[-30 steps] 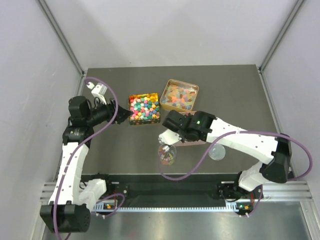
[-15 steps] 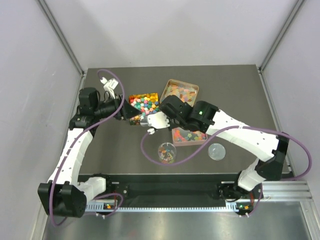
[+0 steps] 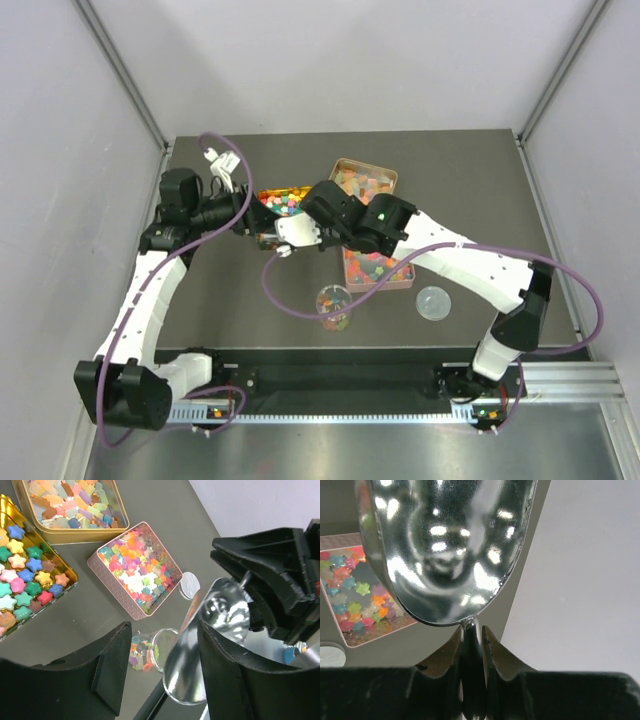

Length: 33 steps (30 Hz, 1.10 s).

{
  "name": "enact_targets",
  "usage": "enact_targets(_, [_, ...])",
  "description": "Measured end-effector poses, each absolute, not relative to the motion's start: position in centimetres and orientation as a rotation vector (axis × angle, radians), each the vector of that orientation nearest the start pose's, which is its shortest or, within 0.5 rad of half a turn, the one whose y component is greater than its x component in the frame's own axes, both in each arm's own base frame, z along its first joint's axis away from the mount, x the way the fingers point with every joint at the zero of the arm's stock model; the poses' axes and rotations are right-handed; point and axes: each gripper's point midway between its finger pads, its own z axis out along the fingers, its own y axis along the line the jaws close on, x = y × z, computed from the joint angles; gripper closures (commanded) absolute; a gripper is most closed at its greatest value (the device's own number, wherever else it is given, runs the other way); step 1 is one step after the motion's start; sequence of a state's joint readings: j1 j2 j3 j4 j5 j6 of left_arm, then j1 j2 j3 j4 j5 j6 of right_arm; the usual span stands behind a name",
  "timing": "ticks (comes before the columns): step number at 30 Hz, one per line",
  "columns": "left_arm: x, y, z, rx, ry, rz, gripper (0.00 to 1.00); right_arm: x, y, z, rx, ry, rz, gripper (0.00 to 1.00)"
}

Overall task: Pack the candies
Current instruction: Adjust the spatula.

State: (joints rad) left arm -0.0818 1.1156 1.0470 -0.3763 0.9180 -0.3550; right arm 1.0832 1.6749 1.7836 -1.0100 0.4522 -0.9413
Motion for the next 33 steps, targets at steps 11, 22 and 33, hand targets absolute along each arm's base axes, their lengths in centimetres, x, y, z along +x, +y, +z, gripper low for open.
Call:
enact_targets(11, [28.6,-17.2,28.8,0.357,1.984,-1.170,0.40,29.1,30.5,30.6,-1.864,1.437,-0.481,1.00])
enact_targets(22, [31.3,-17.7,31.0,0.395,1.920,-1.167,0.40,26.9,32.4,35.8,-1.762,1.404,-0.181,1.00])
enact_targets(33, [34.8,-17.3,27.2,0.321,2.029,-1.132,0.39,23.4,35.3,41.7,-1.633,1.290,0.197,1.00])
